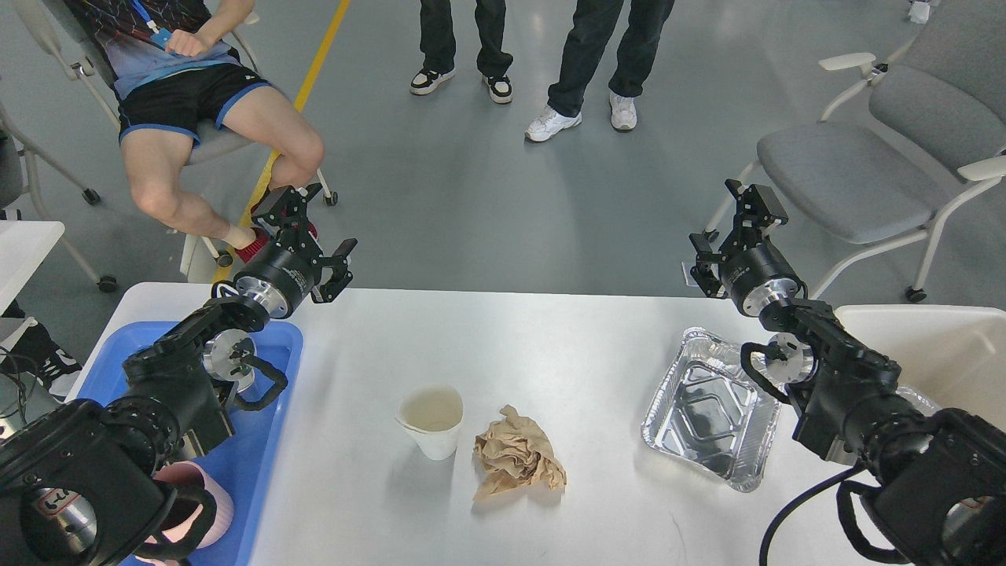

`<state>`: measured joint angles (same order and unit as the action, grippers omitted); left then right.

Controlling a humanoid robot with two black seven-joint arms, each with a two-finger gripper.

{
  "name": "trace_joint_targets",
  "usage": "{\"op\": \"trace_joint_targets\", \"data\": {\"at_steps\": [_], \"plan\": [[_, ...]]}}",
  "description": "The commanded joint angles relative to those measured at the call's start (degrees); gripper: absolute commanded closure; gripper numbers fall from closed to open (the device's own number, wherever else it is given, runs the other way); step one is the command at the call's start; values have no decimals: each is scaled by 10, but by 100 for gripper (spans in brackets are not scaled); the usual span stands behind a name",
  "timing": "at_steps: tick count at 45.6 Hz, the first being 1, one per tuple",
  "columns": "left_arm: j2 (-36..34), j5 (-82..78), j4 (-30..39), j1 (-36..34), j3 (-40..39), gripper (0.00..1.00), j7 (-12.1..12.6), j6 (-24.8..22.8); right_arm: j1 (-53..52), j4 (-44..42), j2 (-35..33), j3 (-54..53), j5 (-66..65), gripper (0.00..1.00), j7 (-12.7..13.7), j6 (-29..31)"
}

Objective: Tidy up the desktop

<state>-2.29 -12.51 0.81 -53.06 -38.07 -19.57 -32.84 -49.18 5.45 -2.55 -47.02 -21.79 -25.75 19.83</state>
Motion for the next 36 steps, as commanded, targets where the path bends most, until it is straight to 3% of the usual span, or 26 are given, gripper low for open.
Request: {"op": "trace_joint_targets", "data": {"at_steps": [1,9,15,17,28,36], "plan": [[-4,7,-1,13,26,3,-5,7,0,-3,1,5,0,0,1,-1],[1,8,-1,16,28,3,-31,32,8,-7,2,10,0,0,0,-6],[2,8,-1,23,26,3,-104,46,8,-4,1,10,0,0,-1,-6],[2,8,-1,24,30,3,-115,54,8,-6,1,13,-1,0,-1,-6],[3,8,-2,35,30,3,-114,68,7,-8,-10,82,-3,0,-2,-11],[2,7,-2,43,30,3,-115,69,15,-4,-67,181,-4,0,-6,-8]]}}
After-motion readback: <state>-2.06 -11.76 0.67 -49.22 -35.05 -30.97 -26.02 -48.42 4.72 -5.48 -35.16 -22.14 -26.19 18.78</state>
